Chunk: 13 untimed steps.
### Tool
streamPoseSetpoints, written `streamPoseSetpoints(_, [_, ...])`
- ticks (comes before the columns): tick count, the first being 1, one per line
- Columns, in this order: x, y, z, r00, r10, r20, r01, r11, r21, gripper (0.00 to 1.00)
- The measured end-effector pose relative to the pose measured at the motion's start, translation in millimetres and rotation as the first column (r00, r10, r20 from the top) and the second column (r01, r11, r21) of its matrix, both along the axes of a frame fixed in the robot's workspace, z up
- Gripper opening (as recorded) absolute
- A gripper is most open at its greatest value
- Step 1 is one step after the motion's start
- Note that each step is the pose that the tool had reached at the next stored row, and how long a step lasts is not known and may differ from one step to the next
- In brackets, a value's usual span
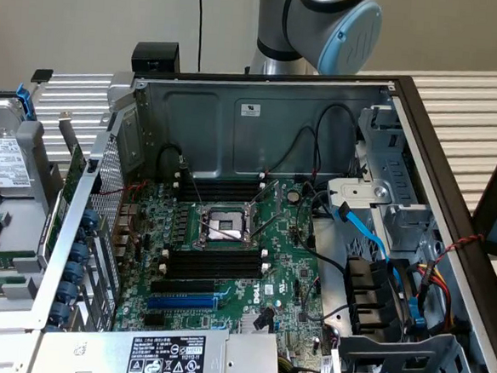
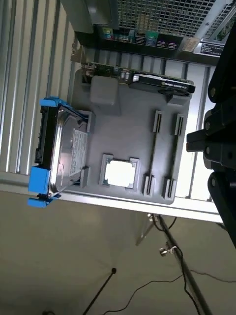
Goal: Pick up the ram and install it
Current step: 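Pick up the ram and move it above insertion slot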
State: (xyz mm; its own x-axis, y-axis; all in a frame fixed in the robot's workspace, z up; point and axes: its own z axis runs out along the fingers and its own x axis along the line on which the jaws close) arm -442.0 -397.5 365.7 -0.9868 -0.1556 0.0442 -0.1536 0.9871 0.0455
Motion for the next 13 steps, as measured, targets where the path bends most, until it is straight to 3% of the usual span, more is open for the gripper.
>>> streamPoseSetpoints(4, [0.0, 0.0, -0.1, 0.9974, 0.073, 0.0000, -0.073, 0.9974, 0.0000, 0.11])
streamPoseSetpoints(7, [0.0, 0.0, -0.1, 0.9918, 0.128, -0.0001, -0.128, 0.9918, -0.0001, 0.11])
streamPoseSetpoints(13, [0.0, 0.0, -0.4, 0.9722, 0.234, 0.0000, -0.234, 0.9722, 0.0000, 0.11])
